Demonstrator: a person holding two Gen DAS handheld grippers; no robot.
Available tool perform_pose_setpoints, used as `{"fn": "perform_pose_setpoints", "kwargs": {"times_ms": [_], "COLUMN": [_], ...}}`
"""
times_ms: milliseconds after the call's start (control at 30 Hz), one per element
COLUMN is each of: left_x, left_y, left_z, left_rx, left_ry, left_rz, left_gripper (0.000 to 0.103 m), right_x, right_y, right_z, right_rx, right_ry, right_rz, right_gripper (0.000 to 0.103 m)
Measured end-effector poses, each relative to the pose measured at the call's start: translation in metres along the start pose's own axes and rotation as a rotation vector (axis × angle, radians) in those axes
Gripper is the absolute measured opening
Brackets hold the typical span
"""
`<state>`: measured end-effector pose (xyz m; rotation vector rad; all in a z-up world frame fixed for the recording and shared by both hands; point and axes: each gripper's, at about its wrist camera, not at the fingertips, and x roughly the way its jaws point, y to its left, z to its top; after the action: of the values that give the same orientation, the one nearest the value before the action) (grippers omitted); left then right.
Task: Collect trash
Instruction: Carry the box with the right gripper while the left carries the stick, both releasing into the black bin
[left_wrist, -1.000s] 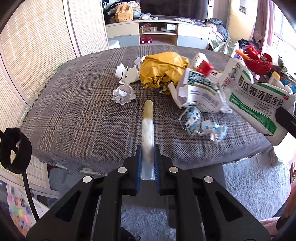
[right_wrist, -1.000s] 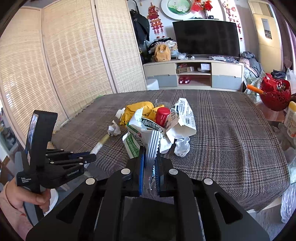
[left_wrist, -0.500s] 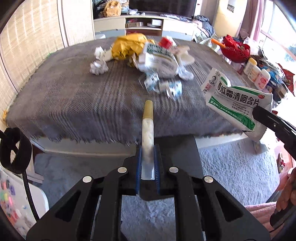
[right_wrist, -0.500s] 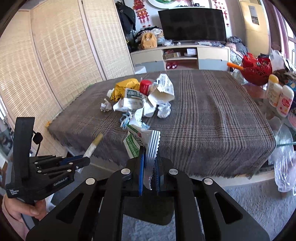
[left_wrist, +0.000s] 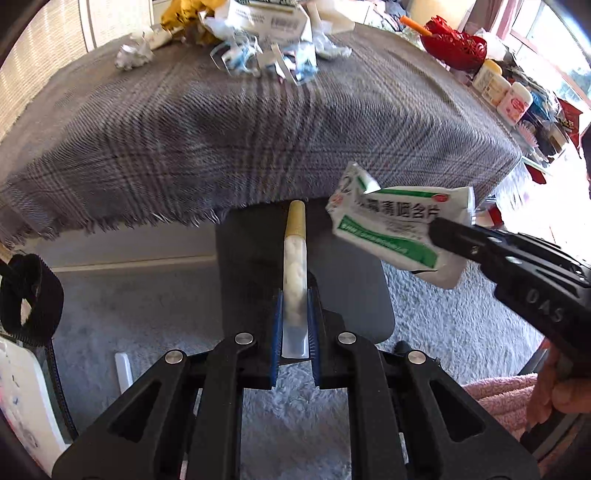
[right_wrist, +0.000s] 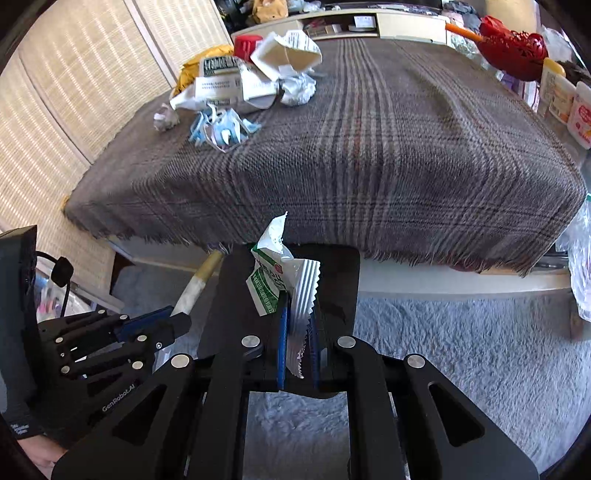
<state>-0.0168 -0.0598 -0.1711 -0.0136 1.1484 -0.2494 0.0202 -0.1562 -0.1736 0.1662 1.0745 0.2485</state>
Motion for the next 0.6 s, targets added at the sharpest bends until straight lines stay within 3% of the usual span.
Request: {"fn": "perform_pose_setpoints", "kwargs": {"times_ms": [367,600], "left_x": [0.031,0.023], "left_y": [-0.002,0.002], "left_z": [-0.002,0.001], "left_rx": [0.007,0.003], "left_ry": [0.06,0.041], "left_rz": [-0.013,0.0], "left_gripper": [0.012,0.012], "right_x": [0.028,0.031], "right_y": [-0.006,-0.007], "right_z": [0.002,0.008], "right_rx": [0.035,0.043], "right_ry": [0.058,0.063], "right_rz": [-0.001,0.01], "right_gripper": [0.012,0.014]}}
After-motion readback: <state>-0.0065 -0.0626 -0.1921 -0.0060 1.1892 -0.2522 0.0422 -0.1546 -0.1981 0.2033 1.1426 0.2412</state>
